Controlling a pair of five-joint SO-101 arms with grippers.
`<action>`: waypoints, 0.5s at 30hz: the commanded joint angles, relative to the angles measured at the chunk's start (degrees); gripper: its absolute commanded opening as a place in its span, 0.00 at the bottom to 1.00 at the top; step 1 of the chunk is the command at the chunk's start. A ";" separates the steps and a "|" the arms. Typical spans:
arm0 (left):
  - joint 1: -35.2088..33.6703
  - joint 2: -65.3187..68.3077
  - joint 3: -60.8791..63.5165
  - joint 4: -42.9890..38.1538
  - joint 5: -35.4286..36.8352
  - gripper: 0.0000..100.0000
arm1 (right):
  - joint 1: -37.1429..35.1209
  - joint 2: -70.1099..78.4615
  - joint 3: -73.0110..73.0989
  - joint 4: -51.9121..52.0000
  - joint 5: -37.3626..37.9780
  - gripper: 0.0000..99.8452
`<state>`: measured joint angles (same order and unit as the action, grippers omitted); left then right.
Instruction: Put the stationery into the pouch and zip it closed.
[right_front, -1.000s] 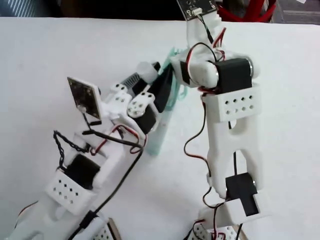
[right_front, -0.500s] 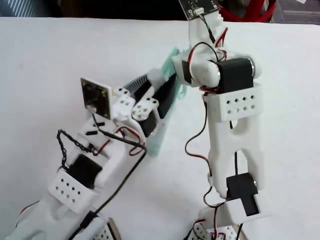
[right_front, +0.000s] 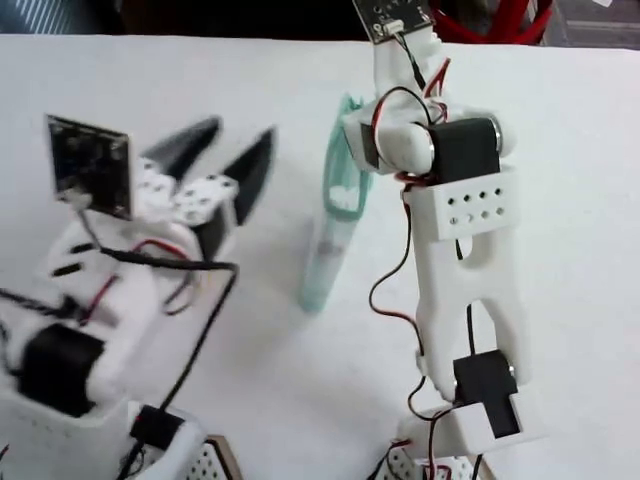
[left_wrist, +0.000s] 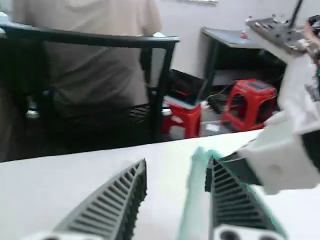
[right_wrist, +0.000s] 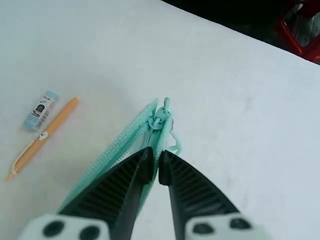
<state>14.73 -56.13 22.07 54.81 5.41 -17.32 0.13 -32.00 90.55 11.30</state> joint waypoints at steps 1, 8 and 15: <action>-12.79 0.84 -1.23 10.29 -9.67 0.20 | 0.48 -0.40 0.26 0.31 -0.09 0.02; -18.59 13.49 15.82 5.54 -20.57 0.20 | 0.48 -0.40 0.26 1.10 -0.09 0.02; -17.54 32.75 12.84 -2.55 -21.36 0.20 | 2.68 -0.40 0.35 1.45 -0.09 0.02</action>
<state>-3.03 -33.36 39.03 54.37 -15.96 -15.56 0.22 -31.56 90.64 11.30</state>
